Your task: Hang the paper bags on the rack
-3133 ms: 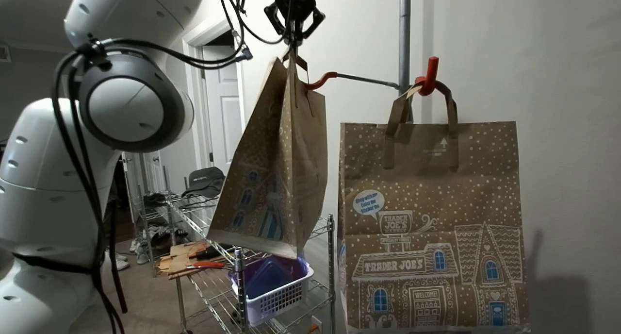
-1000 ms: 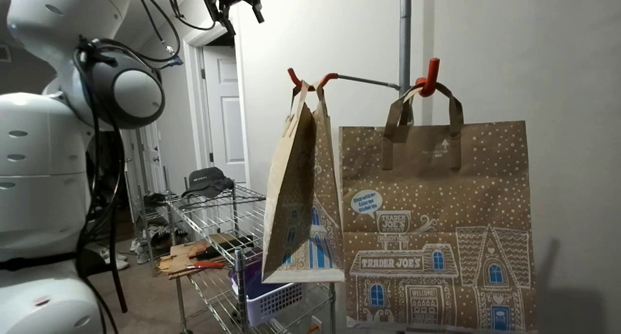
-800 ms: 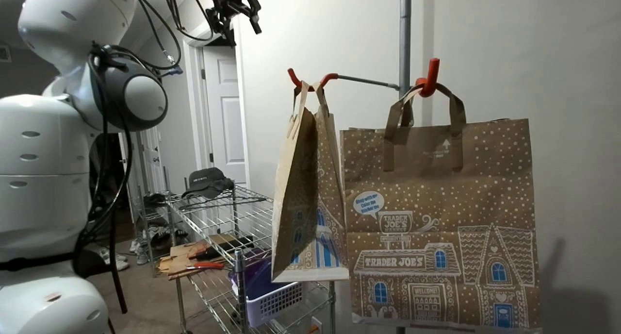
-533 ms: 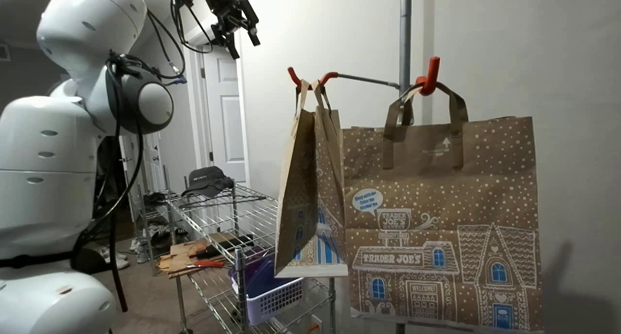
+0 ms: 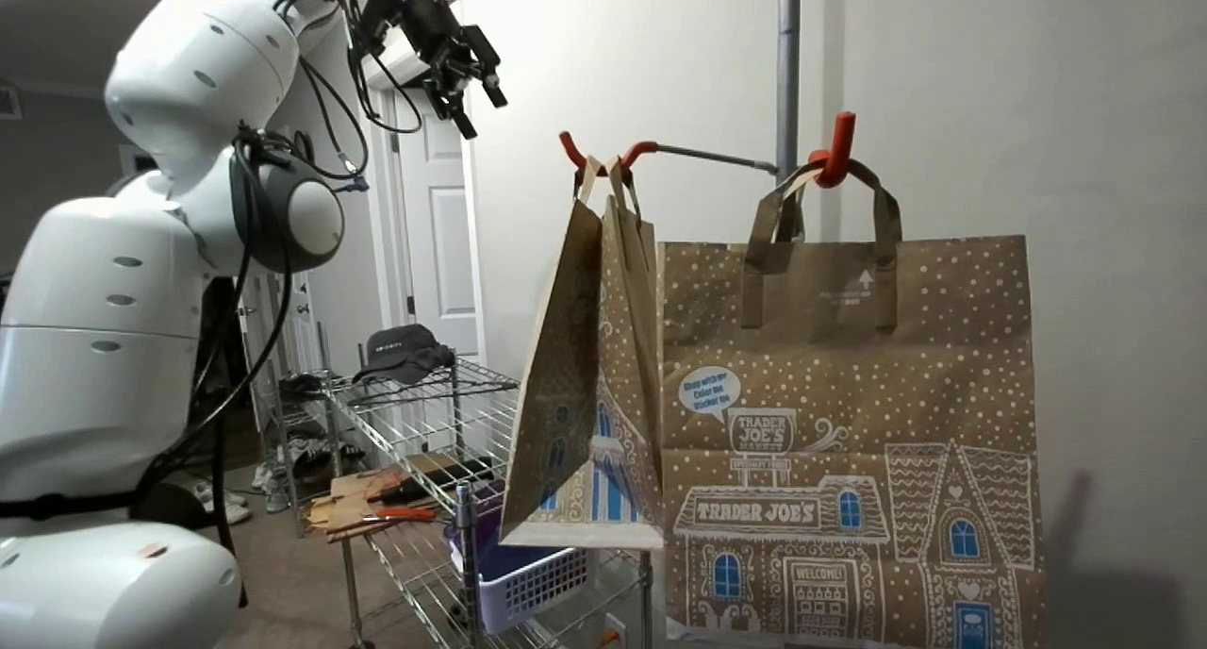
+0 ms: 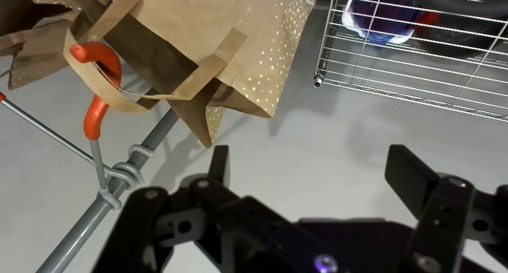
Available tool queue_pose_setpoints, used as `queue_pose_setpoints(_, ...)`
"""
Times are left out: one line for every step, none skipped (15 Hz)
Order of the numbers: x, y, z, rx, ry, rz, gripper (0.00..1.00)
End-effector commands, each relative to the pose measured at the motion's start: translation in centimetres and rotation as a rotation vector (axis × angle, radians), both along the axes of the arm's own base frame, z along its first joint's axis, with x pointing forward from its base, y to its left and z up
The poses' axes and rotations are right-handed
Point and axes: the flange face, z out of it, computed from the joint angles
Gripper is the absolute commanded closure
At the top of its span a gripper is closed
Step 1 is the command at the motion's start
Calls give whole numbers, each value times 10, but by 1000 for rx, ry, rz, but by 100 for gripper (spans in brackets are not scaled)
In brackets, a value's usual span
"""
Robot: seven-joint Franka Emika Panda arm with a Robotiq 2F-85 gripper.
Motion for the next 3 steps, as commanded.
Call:
queue_pose_setpoints(0,-1,0,0,0,-2,0)
queue_pose_setpoints(0,-2,0,1,-1,-4,0)
queue_pose_setpoints(0,-3,1,2,-3,-6,0)
